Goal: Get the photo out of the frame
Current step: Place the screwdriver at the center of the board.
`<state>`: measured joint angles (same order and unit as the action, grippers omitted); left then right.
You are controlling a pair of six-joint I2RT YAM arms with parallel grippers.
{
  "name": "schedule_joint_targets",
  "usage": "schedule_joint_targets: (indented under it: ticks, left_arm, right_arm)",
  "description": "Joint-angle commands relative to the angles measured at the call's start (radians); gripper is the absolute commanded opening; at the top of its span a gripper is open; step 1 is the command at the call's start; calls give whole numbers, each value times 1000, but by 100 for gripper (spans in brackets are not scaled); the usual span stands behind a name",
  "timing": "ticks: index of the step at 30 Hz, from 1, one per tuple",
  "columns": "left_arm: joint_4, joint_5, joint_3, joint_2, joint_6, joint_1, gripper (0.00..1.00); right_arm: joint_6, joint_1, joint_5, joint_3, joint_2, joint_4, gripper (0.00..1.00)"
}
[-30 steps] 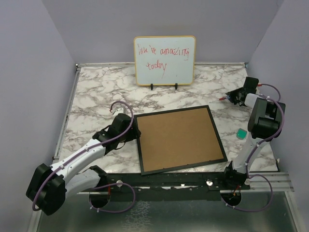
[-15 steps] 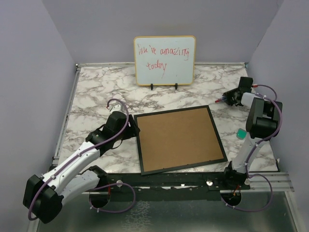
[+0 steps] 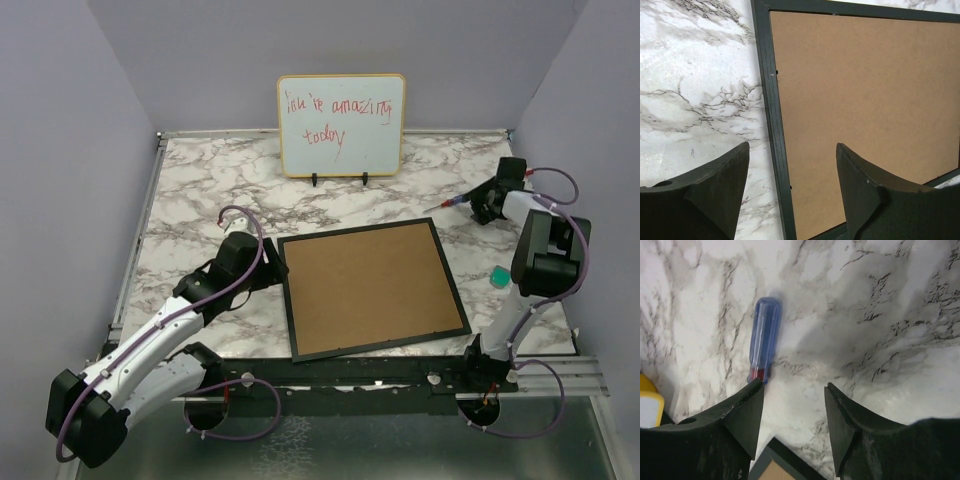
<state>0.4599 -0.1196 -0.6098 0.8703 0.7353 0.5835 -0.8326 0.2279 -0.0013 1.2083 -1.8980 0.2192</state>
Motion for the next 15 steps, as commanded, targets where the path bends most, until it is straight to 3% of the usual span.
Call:
schedule_joint_targets:
  ticks: [1,6,8,15]
  left_arm:
    - [13,15,1,-15,3,-5,71]
    - [-20,19,28,17,17,-8,73]
    - [-57,42,57,36,39,-12,75]
    - [-219,148,167,65,140,-19,77]
  right_arm:
    - [179,-2,-65,-31,167,27,58]
    - [370,-19,-309,-49,239,133,65]
    - [411,-64,-274,-72,265,219,67]
    - [434,-146,-246,-282,412,261,74]
